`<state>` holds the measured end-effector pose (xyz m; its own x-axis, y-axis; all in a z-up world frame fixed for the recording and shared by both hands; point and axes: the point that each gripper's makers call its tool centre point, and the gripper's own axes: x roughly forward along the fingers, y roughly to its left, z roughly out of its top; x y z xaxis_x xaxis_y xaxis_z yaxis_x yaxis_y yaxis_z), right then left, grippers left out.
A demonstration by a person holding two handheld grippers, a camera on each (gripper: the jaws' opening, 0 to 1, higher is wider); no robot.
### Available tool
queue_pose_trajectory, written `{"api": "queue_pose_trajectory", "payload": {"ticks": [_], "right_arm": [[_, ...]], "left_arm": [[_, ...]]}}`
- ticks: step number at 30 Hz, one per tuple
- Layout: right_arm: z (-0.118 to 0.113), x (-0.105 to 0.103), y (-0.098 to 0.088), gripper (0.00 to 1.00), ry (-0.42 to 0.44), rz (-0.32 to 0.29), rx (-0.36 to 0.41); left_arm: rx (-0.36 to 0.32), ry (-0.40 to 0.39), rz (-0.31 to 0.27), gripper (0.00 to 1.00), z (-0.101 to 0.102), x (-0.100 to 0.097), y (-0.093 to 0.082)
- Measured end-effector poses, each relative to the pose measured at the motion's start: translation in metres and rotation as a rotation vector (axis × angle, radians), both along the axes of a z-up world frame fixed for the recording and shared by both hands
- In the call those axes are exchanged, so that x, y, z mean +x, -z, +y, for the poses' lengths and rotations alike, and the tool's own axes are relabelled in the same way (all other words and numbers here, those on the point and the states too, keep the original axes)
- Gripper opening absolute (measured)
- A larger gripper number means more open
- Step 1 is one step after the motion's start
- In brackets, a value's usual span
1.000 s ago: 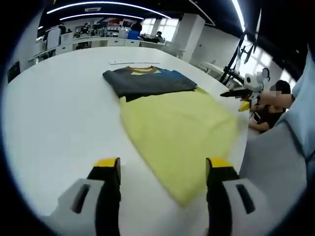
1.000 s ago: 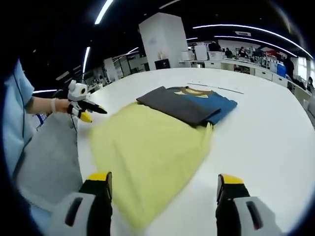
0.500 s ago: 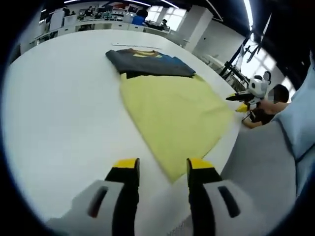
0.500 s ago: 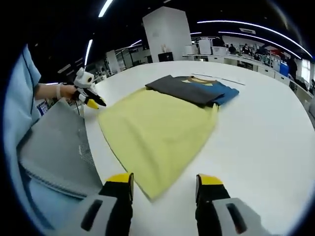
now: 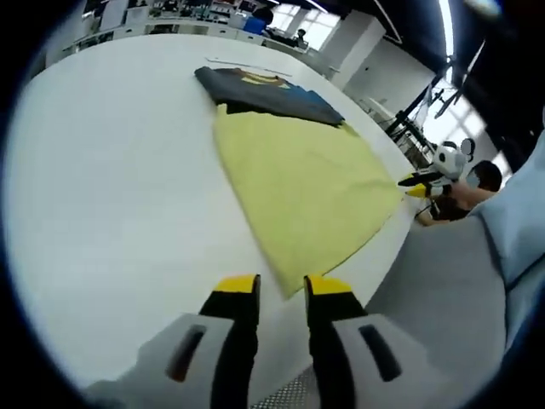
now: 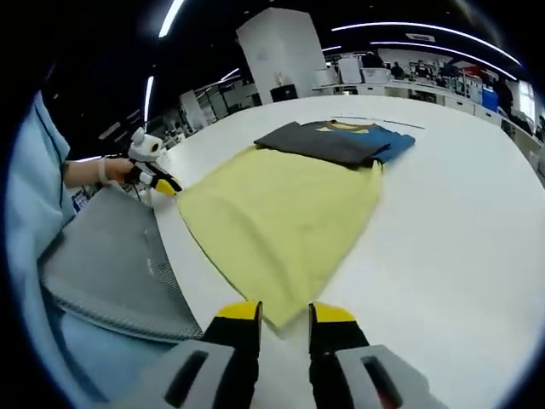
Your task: Fold the garment on the visible template until the final outline fits inside the template.
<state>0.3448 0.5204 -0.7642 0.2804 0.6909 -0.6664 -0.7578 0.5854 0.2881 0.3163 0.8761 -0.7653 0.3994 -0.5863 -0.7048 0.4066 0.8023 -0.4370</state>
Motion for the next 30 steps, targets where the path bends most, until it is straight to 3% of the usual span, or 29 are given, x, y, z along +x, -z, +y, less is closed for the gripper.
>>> {"api": "queue_pose_trajectory", "payload": {"ticks": [13, 20, 21, 26, 30], "right_arm": [[-0.002, -0.007, 0.006, 0.06, 0.026, 0.086, 0.005], [-0.004, -0.001, 0.01, 0.0, 0.088, 0.104, 0.028], [-0.003, -0.001, 0.01, 0.0, 0.093, 0.11, 0.036], [-0.003, -0.002, 0.007, 0.0, 0.074, 0.112, 0.037], [-0.003, -0.004, -0.001, 0.0, 0.078, 0.125, 0.058]], "left_arm": [[-0.034, -0.045, 0.039, 0.13, -0.005, -0.006, 0.002], [-0.065, -0.093, 0.086, 0.0, -0.007, -0.004, 0.008], [-0.063, -0.128, 0.093, 0.0, -0.005, -0.003, 0.008], [-0.034, -0.082, 0.067, 0.0, -0.007, -0.004, 0.005], [-0.06, -0.093, 0.09, 0.0, -0.008, -0.007, -0.001]]}}
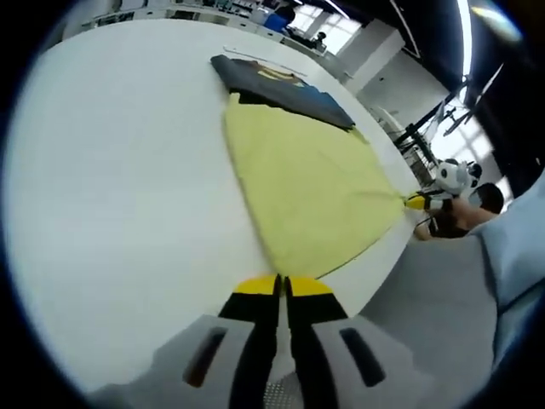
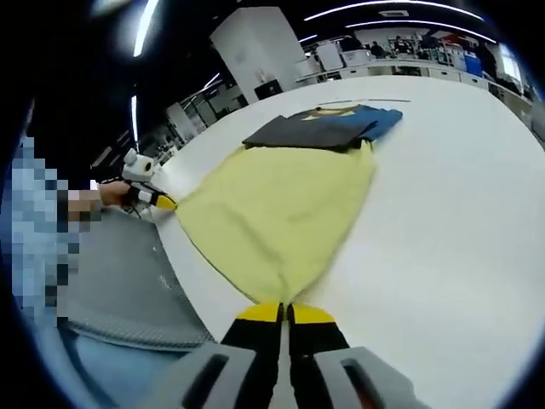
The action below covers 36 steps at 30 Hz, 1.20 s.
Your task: Fold the garment on the visible template until the final outline fits inside the template.
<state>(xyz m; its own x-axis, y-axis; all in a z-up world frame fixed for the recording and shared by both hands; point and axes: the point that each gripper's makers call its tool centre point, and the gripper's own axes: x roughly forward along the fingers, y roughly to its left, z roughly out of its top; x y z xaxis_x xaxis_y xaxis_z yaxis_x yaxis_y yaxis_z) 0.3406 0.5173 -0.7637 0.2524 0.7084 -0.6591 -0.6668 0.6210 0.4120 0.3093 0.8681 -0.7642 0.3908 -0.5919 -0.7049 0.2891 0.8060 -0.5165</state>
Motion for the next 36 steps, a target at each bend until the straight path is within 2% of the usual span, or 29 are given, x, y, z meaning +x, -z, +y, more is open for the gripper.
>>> {"api": "queue_pose_trajectory", "payload": {"ticks": [3, 9, 19, 21, 28, 30, 32, 36], "right_arm": [[-0.002, -0.001, -0.003, 0.0, 0.016, 0.015, 0.016], [-0.006, -0.009, -0.007, 0.0, 0.045, 0.033, 0.031], [-0.017, -0.036, -0.012, 0.0, 0.08, 0.079, 0.038], [-0.019, -0.041, -0.012, 0.0, 0.088, 0.086, 0.042], [-0.022, -0.057, -0.012, 0.0, 0.105, 0.118, 0.032], [-0.025, -0.062, -0.015, 0.0, 0.128, 0.128, 0.045], [-0.027, -0.064, -0.017, 0.0, 0.16, 0.139, 0.068], [-0.026, -0.059, -0.024, 0.0, 0.2, 0.157, 0.114]], "left_arm": [[-0.026, -0.04, 0.032, 0.0, 0.001, -0.001, -0.005], [-0.034, -0.003, 0.053, 0.0, -0.005, -0.011, -0.013], [-0.061, 0.007, 0.16, 0.0, -0.014, -0.043, -0.022], [-0.06, 0.01, 0.162, 0.0, -0.017, -0.048, -0.025], [-0.061, 0.04, 0.229, 0.0, -0.028, -0.072, -0.026], [-0.053, 0.055, 0.217, 0.0, -0.031, -0.076, -0.027], [-0.07, 0.036, 0.215, 0.0, -0.031, -0.076, -0.029], [-0.089, 0.004, 0.176, 0.0, -0.027, -0.064, -0.038]]}}
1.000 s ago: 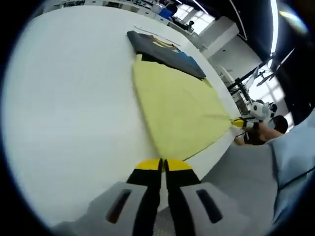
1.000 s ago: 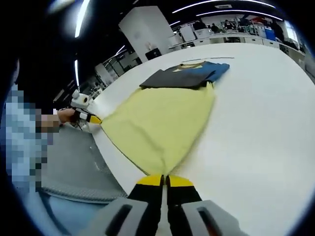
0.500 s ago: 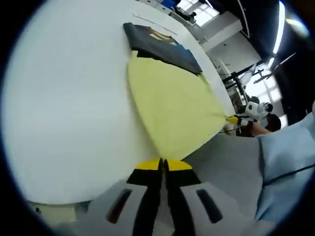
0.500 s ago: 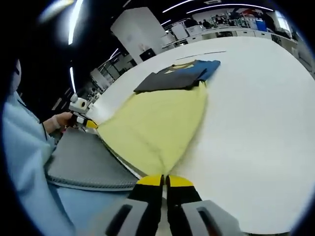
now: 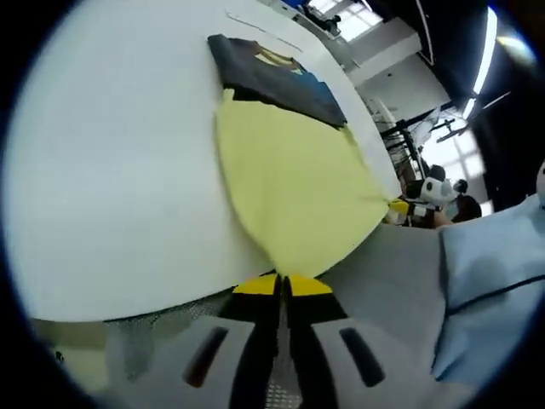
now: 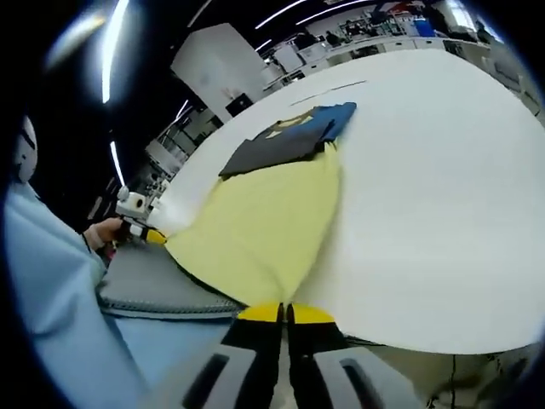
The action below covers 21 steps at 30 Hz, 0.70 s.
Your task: Fold the garment on the visible template until the final outline fits inside the template.
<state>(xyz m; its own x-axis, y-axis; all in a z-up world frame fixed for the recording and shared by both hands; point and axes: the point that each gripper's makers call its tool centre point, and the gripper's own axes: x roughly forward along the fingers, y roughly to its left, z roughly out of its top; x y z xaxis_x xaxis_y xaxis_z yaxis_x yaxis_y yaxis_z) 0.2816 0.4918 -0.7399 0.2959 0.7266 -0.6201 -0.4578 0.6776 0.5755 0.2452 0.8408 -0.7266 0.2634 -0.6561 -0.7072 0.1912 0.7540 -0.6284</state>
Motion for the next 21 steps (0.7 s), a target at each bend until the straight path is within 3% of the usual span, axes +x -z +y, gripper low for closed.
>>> {"api": "queue_pose_trajectory", "payload": {"ticks": [4, 10, 13, 17, 21], "right_arm": [[0.0, 0.01, -0.011, 0.0, 0.011, -0.012, 0.027], [0.009, 0.042, -0.047, 0.0, 0.083, -0.065, 0.148], [0.018, 0.06, -0.073, 0.0, 0.095, -0.116, 0.189], [0.025, 0.086, -0.091, 0.0, 0.094, -0.174, 0.21], [0.032, 0.122, -0.107, 0.0, 0.087, -0.247, 0.218]], "left_arm": [[-0.052, -0.038, -0.061, 0.0, 0.0, 0.019, -0.019], [-0.111, -0.08, -0.162, 0.0, 0.001, 0.049, -0.047], [-0.101, -0.075, -0.261, 0.0, 0.003, 0.069, -0.066], [-0.093, -0.072, -0.388, 0.0, 0.007, 0.103, -0.09], [-0.087, -0.092, -0.476, 0.0, 0.016, 0.139, -0.106]]}}
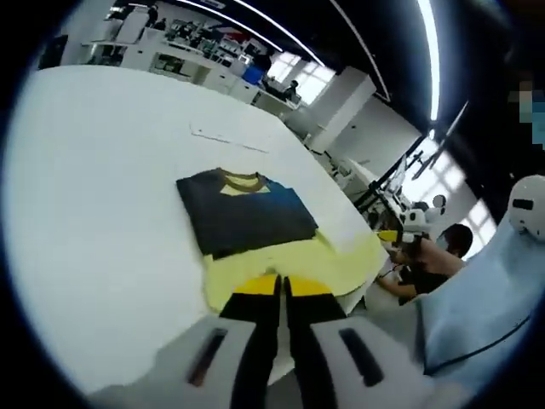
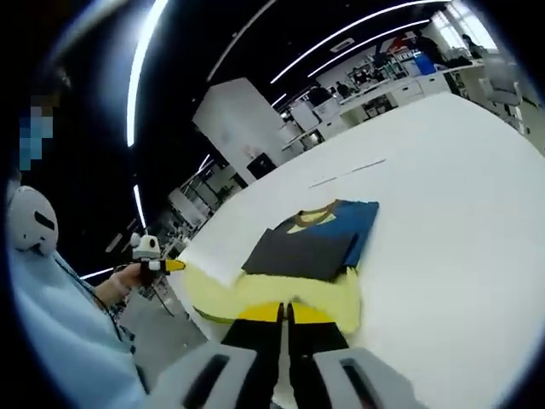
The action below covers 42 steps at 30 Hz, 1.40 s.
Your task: Fold the garment on the visible template until the final outline fits inside the template.
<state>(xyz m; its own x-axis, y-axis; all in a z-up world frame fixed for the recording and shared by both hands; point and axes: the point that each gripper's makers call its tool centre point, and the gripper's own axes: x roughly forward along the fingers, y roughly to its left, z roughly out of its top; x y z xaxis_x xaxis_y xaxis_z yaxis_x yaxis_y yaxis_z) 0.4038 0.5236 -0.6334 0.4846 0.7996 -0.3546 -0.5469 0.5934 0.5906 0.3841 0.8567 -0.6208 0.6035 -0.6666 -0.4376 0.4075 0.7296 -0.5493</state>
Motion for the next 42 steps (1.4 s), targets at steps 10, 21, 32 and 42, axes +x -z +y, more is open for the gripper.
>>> {"api": "queue_pose_trajectory", "payload": {"ticks": [10, 21, 32, 42], "right_arm": [[0.011, 0.081, -0.019, 0.0, 0.039, -0.104, 0.019], [0.012, 0.133, -0.008, 0.0, 0.063, -0.123, -0.003], [0.019, 0.182, 0.0, 0.0, 0.081, -0.15, -0.049], [0.017, 0.207, 0.05, 0.0, 0.087, -0.079, -0.128]], "left_arm": [[0.002, -0.111, -0.136, 0.0, 0.011, 0.083, -0.004], [0.02, -0.134, -0.174, 0.0, 0.015, 0.128, 0.004], [0.019, -0.196, -0.162, 0.0, 0.03, 0.167, 0.02], [0.041, -0.218, -0.078, 0.0, 0.03, 0.188, 0.065]]}}
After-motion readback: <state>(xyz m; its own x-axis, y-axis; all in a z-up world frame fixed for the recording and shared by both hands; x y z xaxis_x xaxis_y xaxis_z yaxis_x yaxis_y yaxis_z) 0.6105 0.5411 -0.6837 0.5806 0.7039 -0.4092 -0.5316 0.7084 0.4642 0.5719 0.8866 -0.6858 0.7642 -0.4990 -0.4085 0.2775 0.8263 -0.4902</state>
